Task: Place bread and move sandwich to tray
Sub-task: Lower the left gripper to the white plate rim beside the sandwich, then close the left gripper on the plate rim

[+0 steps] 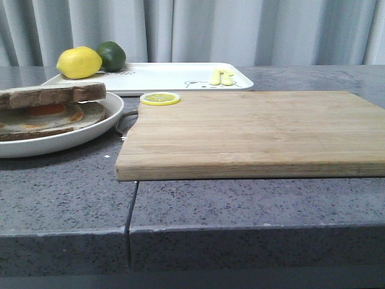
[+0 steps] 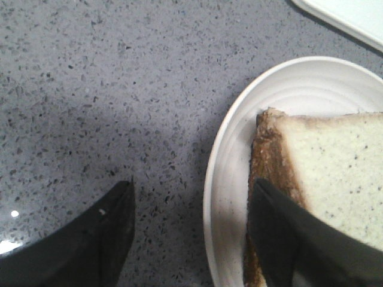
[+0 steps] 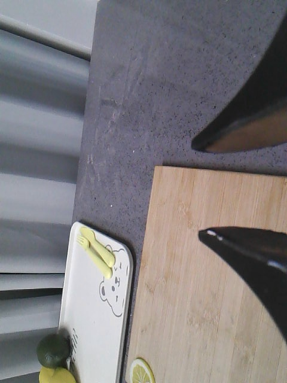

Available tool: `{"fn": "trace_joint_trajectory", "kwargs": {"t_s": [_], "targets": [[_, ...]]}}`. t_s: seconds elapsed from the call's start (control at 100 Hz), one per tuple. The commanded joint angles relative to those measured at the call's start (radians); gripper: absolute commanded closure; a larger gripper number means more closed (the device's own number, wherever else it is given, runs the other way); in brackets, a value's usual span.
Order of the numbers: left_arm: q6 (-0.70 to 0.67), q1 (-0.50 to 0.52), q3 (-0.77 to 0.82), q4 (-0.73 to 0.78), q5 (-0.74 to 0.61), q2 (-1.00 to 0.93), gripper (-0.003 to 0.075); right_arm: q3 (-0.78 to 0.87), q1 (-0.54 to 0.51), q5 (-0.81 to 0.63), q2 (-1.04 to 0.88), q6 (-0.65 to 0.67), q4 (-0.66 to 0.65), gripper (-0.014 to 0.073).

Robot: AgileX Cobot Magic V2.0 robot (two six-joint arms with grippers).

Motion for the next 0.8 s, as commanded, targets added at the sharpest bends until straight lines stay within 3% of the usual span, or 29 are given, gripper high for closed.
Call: {"fn": "trace_joint_trajectory", "kwargs": {"t_s": [0.0,0.79], "targets": [[-0.004,-0.024,-0.026,-0.024,-0.064,-0.016,0.0335,-0.025,-0.005,-0.082,0.006,-0.004,-0.008,0.028],[-0.004,-0.041,-0.026,-0.028,-0.086,0.121,0.0335,-0.025,-0.005,-0.082,0.006,-0.004,-0.008,0.028]]}}
